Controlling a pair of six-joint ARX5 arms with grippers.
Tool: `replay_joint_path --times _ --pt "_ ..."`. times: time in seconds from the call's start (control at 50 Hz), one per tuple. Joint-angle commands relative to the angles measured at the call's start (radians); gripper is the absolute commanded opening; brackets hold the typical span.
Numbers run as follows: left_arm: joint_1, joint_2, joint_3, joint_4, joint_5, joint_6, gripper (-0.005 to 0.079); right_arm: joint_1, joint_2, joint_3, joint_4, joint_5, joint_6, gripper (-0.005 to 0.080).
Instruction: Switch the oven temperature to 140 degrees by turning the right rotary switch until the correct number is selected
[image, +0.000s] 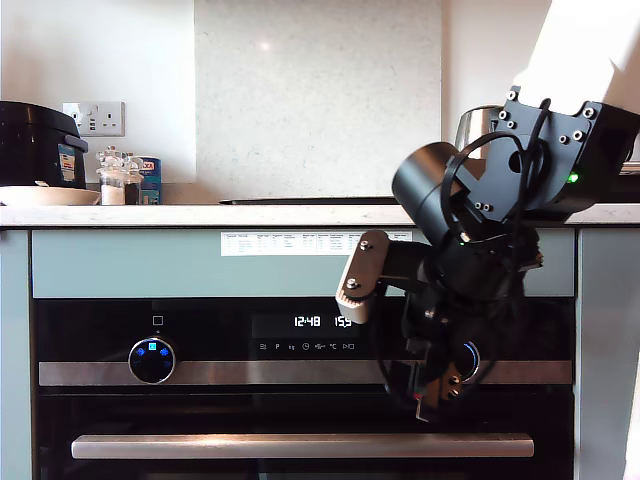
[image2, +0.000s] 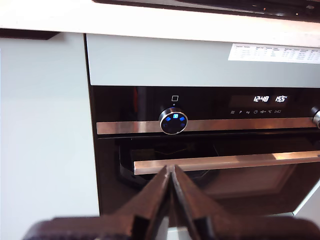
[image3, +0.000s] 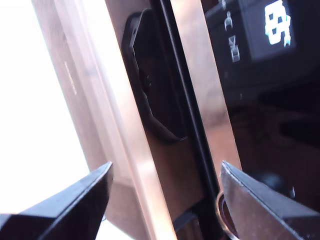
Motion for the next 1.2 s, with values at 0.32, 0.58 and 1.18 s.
replay_joint_path --times 0.32,0.58,1.18 --pt "-0.002 -0.003 0.01 -0.009 -0.018 0.005 -0.0022 0.02 -0.077 -0.014 -0.117 0.138 0.007 0.0616" --pt "-0.002 -0.003 0.01 -0.037 -0.044 0.005 -0.0022 -0.016 -0.132 -0.015 -0.29 0.109 -0.023 0.0616" --pt "-0.002 -0.003 0.01 -0.035 -0.072 0.005 -0.0022 -0.139 -0.131 -0.016 -0.248 -0.042 -0.117 0.0618"
